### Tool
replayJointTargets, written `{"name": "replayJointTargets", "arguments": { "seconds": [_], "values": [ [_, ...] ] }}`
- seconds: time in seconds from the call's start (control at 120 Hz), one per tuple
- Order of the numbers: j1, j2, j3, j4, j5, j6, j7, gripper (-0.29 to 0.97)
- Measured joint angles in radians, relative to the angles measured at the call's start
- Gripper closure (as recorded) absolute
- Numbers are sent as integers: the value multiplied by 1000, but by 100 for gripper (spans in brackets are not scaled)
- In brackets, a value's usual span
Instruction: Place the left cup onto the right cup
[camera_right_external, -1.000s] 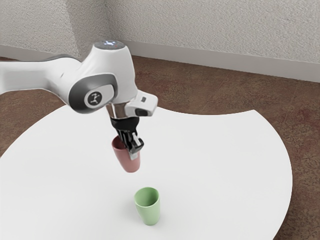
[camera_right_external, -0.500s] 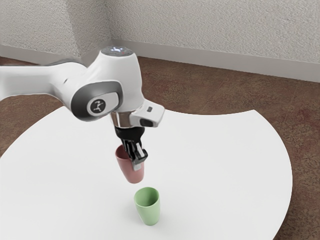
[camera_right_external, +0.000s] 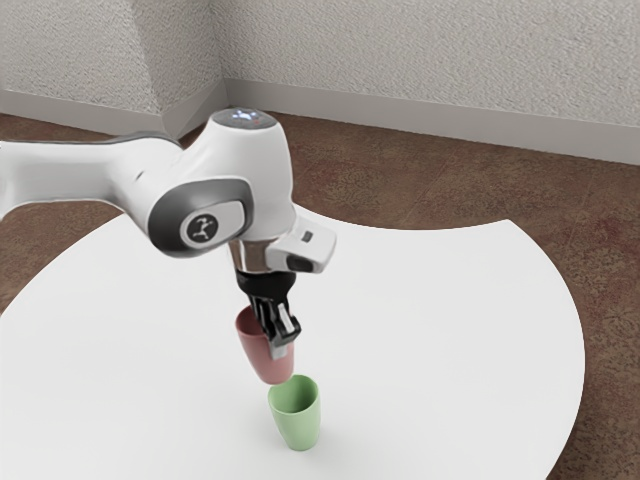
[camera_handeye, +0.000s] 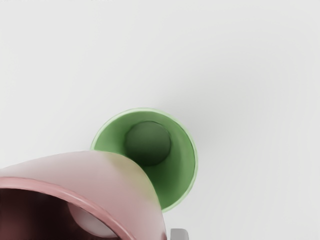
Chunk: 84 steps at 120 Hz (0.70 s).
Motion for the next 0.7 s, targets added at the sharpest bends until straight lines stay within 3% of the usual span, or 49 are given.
{"name": "replayJointTargets", "arguments": {
  "seconds": [0.7],
  "values": [
    [1,14,-16,-22,-26,15,-3,78]
  ]
}}
